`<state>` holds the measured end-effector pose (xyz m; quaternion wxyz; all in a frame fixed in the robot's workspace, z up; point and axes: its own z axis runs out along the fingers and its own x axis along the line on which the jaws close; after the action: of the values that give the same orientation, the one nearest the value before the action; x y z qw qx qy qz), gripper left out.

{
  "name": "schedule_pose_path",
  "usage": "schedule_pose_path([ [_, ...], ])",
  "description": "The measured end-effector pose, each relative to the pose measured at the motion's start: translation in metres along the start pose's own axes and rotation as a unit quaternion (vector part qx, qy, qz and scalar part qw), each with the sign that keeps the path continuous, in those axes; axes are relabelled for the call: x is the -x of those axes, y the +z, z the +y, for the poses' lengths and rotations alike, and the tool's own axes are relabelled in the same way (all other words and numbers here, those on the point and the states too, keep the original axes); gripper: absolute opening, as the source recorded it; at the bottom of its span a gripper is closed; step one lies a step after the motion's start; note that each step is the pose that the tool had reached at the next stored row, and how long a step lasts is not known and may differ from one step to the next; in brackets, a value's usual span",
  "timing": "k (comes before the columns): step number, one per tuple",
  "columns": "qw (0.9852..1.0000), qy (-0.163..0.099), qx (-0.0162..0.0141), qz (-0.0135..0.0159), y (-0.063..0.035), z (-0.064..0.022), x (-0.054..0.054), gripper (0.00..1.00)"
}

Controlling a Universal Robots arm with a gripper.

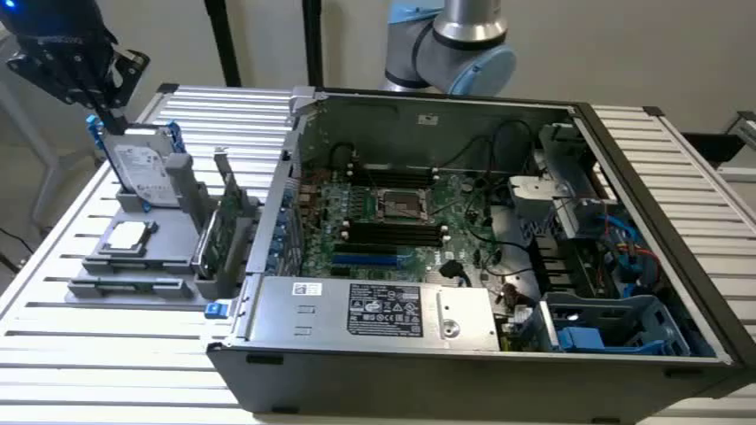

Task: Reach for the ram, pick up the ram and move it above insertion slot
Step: 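Reach for the ram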

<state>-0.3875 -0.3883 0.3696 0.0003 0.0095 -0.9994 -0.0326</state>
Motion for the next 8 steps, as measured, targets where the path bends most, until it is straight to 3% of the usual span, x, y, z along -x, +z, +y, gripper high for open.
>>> schedule_pose_path([
  [8,1.0000,0.000,0.0027,0.0000,0.0000,-0.0001,0.0000,0.11],
])
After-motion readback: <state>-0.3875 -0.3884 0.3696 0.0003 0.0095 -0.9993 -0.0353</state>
